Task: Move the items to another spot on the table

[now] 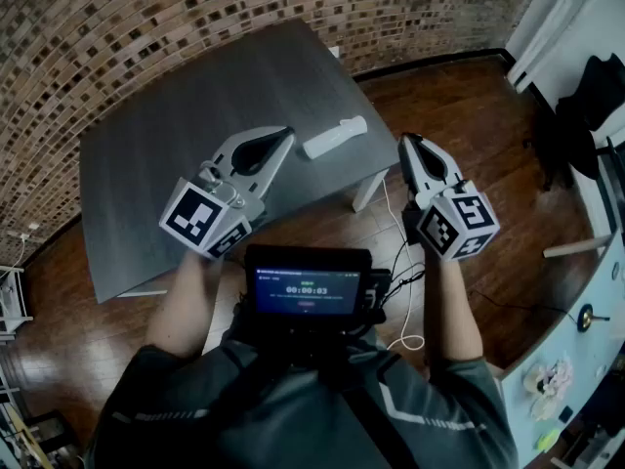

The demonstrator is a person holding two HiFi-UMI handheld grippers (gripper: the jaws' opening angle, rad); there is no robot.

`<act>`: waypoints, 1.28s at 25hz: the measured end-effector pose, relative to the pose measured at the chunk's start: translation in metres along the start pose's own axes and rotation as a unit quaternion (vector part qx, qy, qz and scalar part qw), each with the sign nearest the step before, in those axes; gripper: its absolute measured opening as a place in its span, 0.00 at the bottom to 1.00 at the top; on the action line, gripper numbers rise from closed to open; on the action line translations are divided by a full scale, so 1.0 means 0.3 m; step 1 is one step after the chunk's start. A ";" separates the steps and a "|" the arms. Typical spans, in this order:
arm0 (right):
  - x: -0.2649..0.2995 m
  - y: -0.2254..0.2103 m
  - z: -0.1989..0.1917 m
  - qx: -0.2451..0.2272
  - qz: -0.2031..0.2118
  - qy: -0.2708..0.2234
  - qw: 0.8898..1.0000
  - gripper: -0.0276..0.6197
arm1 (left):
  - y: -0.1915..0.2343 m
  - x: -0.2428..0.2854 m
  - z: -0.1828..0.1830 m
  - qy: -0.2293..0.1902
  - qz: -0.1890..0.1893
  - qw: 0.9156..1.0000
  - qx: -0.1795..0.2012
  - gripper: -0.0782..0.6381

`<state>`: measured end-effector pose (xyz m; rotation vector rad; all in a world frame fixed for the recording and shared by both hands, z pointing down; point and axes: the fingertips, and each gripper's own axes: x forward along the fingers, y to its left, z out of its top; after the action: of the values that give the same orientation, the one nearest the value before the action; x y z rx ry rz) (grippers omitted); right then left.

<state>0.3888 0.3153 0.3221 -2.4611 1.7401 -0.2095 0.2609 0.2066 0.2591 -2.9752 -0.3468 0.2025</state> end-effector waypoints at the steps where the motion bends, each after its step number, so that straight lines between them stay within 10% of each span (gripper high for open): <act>1: 0.013 -0.003 0.001 -0.004 0.004 0.003 1.000 0.05 | 0.006 0.006 -0.003 0.000 0.001 1.000 -0.001 0.11; 7: 0.130 -0.004 -0.107 -0.047 0.066 0.075 0.994 0.05 | 0.028 0.007 -0.050 0.009 0.006 1.000 -0.008 0.11; 14: 0.421 -0.058 -0.296 -0.158 0.160 0.190 0.956 0.37 | 0.208 0.030 -0.136 0.014 0.039 0.999 -0.026 0.11; 24: 0.697 -0.021 -0.688 -0.285 0.335 0.343 0.830 0.57 | 0.481 0.081 -0.275 0.009 0.062 0.997 -0.050 0.11; 32: 0.749 -0.067 -0.939 -0.409 0.424 0.424 0.688 0.59 | 0.649 0.110 -0.392 0.034 0.074 0.993 -0.081 0.11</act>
<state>0.4303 0.1048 0.6124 -1.5132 3.8667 -0.6443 0.3528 0.0123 0.3408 -3.1617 -0.1407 0.0917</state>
